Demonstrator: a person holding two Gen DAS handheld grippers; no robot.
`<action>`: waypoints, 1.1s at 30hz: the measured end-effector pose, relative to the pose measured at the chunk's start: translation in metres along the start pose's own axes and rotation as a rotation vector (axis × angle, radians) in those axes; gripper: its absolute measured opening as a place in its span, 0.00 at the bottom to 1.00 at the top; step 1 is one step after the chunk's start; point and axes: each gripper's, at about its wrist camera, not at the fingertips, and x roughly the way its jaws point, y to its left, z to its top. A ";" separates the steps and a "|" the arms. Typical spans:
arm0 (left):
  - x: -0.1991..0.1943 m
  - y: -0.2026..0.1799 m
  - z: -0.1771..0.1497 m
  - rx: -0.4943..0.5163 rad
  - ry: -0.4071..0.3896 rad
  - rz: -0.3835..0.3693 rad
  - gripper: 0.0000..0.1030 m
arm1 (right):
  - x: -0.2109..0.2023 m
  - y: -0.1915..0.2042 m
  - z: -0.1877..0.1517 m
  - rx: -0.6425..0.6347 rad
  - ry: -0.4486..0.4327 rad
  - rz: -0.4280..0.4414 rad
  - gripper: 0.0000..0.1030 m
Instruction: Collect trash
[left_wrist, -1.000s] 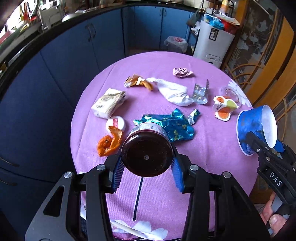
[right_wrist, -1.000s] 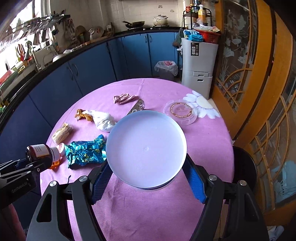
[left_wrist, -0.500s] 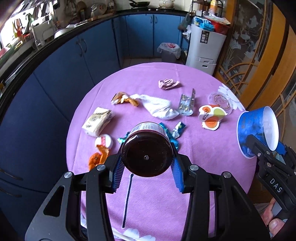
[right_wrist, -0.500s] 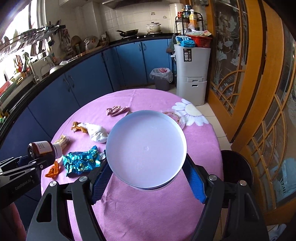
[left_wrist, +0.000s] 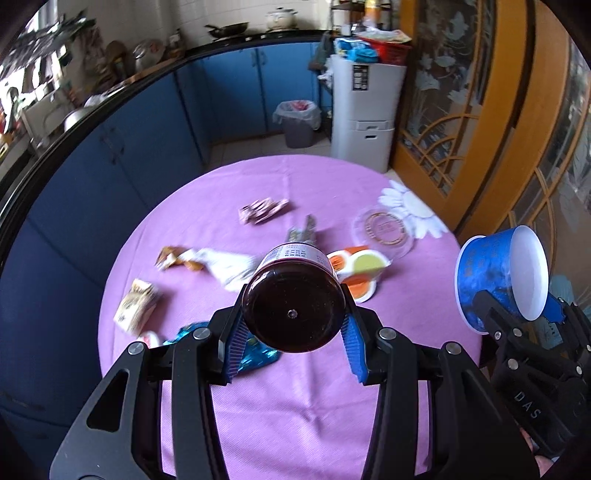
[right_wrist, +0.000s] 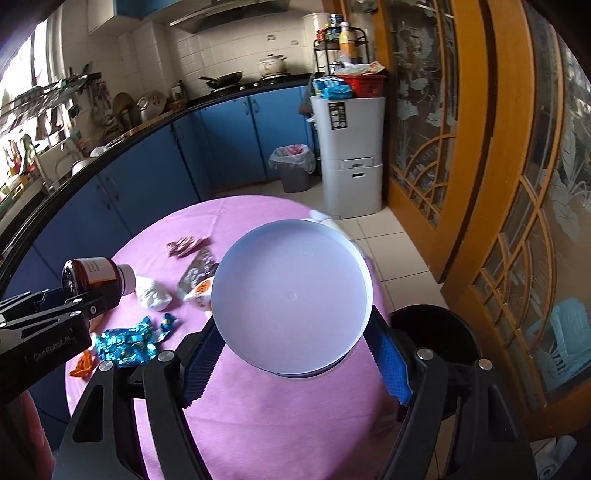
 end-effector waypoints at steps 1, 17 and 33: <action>0.001 -0.007 0.003 0.013 -0.003 -0.004 0.45 | 0.000 -0.003 0.001 0.006 -0.001 -0.002 0.70; 0.015 -0.088 0.033 0.169 -0.040 -0.044 0.45 | 0.000 -0.062 0.009 0.089 -0.036 -0.084 0.70; 0.033 -0.162 0.062 0.268 -0.070 -0.077 0.45 | 0.017 -0.136 0.021 0.155 -0.056 -0.176 0.80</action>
